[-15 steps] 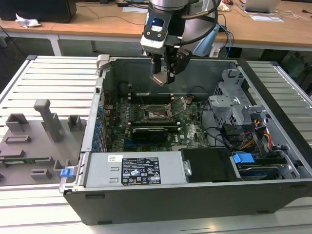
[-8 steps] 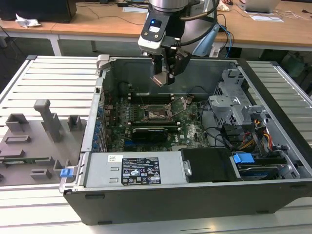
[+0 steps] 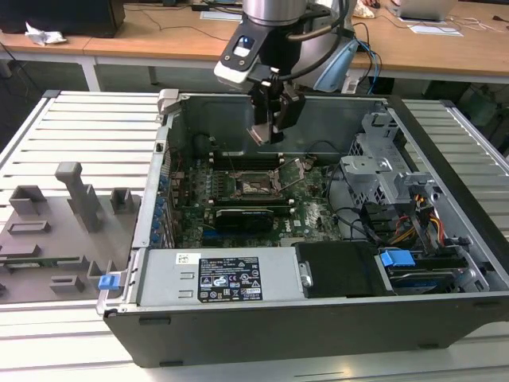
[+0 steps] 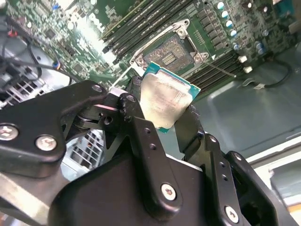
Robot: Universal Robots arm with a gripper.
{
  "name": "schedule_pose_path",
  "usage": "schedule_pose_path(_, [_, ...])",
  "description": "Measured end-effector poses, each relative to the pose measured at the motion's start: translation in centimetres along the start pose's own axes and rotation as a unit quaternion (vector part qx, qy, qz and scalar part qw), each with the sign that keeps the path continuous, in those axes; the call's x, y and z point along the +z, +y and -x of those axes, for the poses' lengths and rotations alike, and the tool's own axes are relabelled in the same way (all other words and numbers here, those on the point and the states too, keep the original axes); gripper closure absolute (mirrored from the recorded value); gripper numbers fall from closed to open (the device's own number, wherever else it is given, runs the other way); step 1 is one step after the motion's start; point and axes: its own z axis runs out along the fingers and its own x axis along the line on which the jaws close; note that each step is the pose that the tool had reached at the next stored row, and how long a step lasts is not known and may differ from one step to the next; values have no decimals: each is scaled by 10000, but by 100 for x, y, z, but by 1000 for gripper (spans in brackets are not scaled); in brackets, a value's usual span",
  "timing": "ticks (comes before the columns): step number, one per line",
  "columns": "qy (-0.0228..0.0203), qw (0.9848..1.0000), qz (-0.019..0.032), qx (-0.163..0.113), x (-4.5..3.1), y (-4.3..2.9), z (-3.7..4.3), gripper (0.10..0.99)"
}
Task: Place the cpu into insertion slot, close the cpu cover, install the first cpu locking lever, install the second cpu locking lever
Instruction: 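Place the cpu into insertion slot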
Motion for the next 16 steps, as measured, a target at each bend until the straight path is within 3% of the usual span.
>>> schedule_pose_path(8, [-35, 9989, 7, 463, 30, -2, 0, 557])
schedule_pose_path(16, [-35, 9989, 7, 465, 60, -4, 0, 557])
